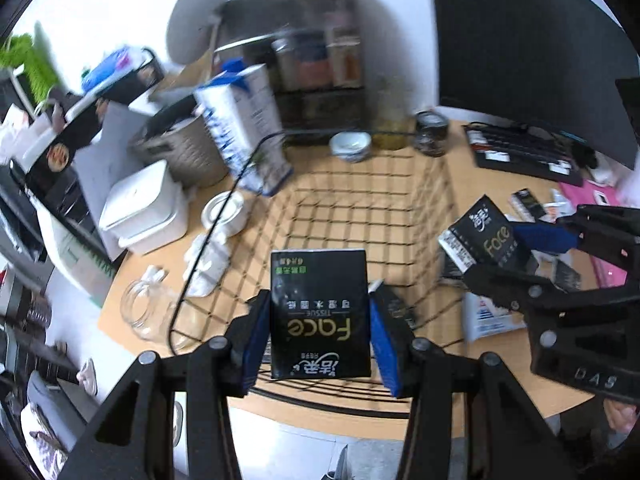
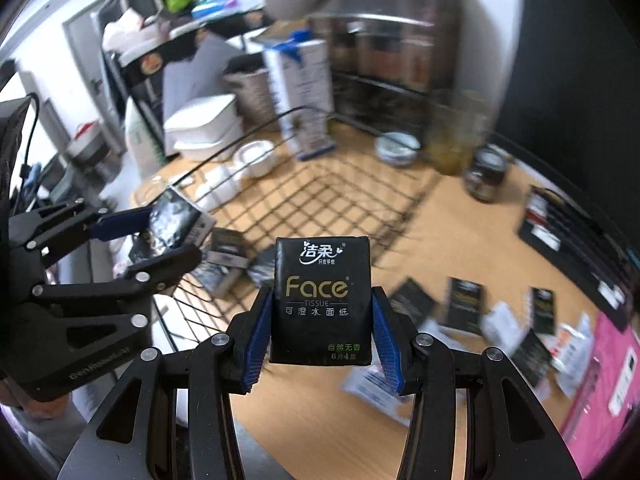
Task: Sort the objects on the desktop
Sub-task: 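Carry both held tissue packs over the wire basket, then open both tools to drop the tissue packs into the basket, then move both open tools back to the pile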
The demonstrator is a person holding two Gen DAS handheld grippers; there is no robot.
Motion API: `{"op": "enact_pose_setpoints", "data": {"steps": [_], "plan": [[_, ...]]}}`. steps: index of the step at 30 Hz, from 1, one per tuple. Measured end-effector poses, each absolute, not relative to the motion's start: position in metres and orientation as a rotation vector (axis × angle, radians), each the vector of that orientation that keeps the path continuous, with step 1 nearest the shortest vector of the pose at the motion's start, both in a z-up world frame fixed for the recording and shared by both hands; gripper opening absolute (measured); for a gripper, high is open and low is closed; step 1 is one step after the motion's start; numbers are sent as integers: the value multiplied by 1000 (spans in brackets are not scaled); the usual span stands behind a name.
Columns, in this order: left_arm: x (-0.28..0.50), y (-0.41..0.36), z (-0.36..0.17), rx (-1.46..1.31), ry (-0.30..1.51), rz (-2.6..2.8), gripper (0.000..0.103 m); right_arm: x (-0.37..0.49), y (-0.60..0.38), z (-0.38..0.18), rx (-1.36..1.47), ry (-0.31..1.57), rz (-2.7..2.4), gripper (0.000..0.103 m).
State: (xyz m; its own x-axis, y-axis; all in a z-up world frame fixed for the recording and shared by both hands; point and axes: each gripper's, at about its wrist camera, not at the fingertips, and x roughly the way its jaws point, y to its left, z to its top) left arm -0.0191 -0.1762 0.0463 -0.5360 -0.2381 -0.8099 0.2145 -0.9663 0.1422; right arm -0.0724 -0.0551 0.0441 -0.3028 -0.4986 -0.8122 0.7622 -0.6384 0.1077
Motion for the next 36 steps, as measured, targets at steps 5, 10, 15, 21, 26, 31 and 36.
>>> {"op": "enact_pose_setpoints", "data": {"steps": [5,10,15,21,26,31,36], "plan": [[-25,-206,27,1385,26,-2516,53,-68,-89,27,1124,428,-1962,47],[-29,-231,15,1413,128,-2529,53,-66,-104,21,1120,451,-1949,47],[-31,-240,9,1415,105,-2510,53,-66,-110,18,1112,456,-1955,48],[-26,-234,16,1383,73,-2512,71,-67,-107,18,1119,432,-1950,53],[-20,-216,29,1375,40,-2534,72,-67,-82,32,1100,404,-1986,53],[-19,-159,52,1353,-100,-2634,72,-69,-27,49,1076,378,-2090,55],[-29,-94,57,1386,-199,-2738,72,-82,45,46,1134,358,-2209,58]]}}
